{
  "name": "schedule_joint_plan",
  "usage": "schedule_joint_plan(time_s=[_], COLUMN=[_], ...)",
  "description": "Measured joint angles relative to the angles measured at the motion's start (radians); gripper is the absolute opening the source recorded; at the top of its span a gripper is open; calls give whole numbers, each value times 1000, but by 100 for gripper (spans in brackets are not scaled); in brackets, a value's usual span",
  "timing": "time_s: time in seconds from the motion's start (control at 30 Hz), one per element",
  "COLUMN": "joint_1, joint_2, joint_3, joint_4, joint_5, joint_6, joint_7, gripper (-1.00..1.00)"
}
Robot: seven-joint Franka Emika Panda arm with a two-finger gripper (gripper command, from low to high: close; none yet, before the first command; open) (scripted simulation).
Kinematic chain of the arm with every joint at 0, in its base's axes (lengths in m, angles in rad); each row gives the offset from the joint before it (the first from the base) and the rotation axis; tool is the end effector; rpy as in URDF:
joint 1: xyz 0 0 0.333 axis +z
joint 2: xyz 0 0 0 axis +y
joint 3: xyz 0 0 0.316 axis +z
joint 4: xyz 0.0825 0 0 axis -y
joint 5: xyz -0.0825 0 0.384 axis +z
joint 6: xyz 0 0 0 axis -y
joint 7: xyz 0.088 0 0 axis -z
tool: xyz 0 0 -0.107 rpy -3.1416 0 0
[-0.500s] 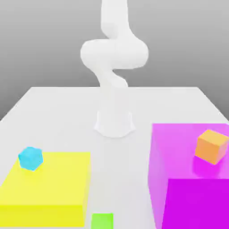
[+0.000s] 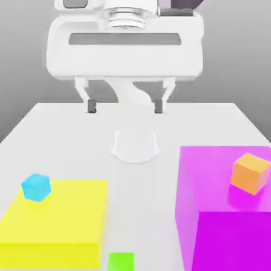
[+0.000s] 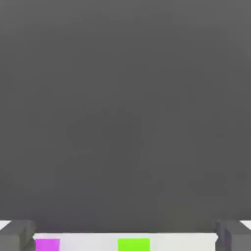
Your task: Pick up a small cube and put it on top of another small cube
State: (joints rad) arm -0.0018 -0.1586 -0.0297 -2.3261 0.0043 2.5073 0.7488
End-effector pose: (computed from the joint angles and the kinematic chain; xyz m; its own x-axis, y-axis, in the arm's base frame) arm 0.5139 -0.0165 0.4389 0.6674 -0.7055 0.2385 -0.6660 -0.7087 -0.2329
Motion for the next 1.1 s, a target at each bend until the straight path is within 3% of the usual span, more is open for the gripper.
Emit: schedule_joint_plan(time_s=[0.4,0.57,0.6,0.8,0.97,1.1], joint_1=[-18,-27,-28,-29,-25,11], joint_2=[435,616,636,646,510,504], joint_3=[-3,5,7,8,2,-4], joint_4=[-18,9,13,14,-12,9], joint_5=[17,25,27,26,18,-56], joint_6=[140,268,284,292,182,185], joint_7=[-45,-54,-55,-54,-48,-70], gripper=[0,0,-100,-100,-100,-100])
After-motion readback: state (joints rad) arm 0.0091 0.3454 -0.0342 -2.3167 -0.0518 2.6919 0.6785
